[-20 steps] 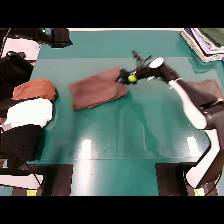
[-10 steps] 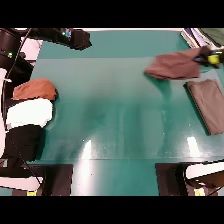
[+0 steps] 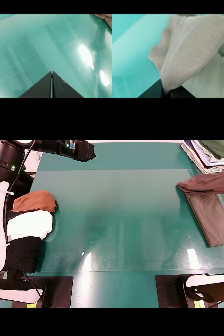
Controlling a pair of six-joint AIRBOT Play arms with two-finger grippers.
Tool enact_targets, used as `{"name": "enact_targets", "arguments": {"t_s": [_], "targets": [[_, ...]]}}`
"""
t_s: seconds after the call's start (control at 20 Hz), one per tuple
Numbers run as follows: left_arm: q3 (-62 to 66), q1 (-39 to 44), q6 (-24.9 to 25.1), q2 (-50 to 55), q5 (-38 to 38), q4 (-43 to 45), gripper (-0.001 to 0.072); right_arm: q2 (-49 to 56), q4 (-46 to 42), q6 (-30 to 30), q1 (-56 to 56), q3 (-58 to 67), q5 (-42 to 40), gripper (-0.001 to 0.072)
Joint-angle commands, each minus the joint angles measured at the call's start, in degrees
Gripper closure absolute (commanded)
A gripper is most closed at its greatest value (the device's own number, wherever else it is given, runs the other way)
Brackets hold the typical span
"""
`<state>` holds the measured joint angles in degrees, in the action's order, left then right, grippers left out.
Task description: Fold the shirts.
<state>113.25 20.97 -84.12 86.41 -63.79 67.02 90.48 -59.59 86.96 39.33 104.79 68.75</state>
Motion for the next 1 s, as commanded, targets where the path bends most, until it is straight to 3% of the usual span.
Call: {"name": "enact_targets", "arguments": {"t_s": [0.0, 0.25, 0.55, 0.75, 0.8, 0.85, 0.9, 0.95], "targets": [[0.04, 0.04, -0.02, 0.0, 0.15, 0.02, 0.0685, -1.31, -0.2, 0.94, 0.57, 6.47, 2.29, 0.0695], [0.04, 0.04, 0.17, 0.0, 0.11, 0.04, 0.0686, -6.1, -0.52, 2.58, 2.8, 5.16, 3.72, 0.0695], [0.07, 0.04, 0.24, 0.0, -0.22, 0.07, 0.0685, -14.03, -0.57, 1.92, 6.49, -8.92, 4.24, 0.0695], [0.04, 0.04, 0.63, 0.0, -0.2, 0.07, 0.0685, -19.89, -8.9, 1.05, 10.12, -20.2, 6.36, 0.0691], [0.04, 0.04, 0.66, 0.0, -0.24, 0.07, 0.0685, -20.98, -9.9, 1.05, 11.37, -23.3, 6.95, 0.0657], [0.04, 0.04, 0.66, 0.0, -0.24, 0.07, 0.0685, -21.84, -10.05, 1.03, 12.72, -26.1, 7.58, 0.0497], [0.07, 0.04, 0.66, 0.0, -0.24, 0.07, 0.0685, -22.62, -10.95, 1.05, 14.16, -28.96, 8.09, 0.028], [0.04, 0.04, 0.66, 0.0, -0.26, 0.07, 0.0685, -23.17, -12.2, 1.05, 15.47, -31.1, 8.85, 0.0171]]}}
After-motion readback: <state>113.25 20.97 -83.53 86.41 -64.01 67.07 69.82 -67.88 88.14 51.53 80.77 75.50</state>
